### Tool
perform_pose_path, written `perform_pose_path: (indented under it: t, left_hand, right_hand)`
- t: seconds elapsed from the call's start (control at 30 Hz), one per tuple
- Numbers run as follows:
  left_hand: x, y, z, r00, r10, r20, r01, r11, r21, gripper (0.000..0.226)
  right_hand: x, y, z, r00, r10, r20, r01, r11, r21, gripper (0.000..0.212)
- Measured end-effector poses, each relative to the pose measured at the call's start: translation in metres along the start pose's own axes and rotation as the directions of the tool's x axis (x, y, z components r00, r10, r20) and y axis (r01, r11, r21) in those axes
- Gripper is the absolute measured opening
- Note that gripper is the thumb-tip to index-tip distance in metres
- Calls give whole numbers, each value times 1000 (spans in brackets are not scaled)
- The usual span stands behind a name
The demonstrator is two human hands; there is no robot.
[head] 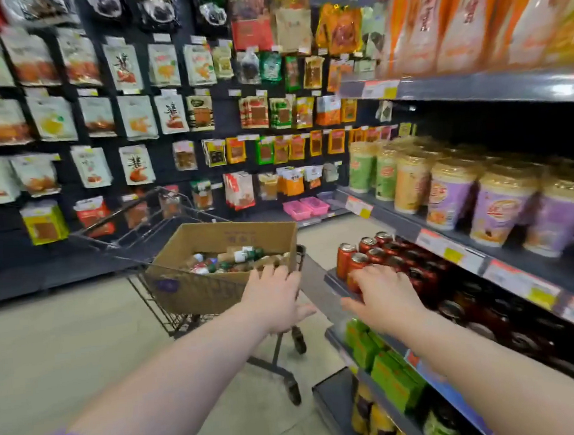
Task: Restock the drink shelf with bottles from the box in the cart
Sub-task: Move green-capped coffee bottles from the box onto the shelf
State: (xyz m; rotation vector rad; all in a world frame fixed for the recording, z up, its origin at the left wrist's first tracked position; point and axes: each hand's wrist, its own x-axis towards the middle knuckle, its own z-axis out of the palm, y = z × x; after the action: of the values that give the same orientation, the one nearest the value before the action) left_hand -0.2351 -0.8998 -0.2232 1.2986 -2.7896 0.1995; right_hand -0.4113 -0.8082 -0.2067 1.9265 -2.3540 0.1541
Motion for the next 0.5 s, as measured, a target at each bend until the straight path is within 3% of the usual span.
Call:
perform_pose_path:
  t: [0.2, 0.5]
  left_hand:
    - [-27, -87, 38, 979, -185, 88, 190, 980, -52, 78]
    - [-23, -171, 90, 910, -376, 173, 397, 912, -107, 77]
  right_hand:
    - [47, -87, 29, 988, -124, 94, 123, 992, 21, 53]
    - [143, -151, 77, 949, -264, 174, 255, 964, 70, 53]
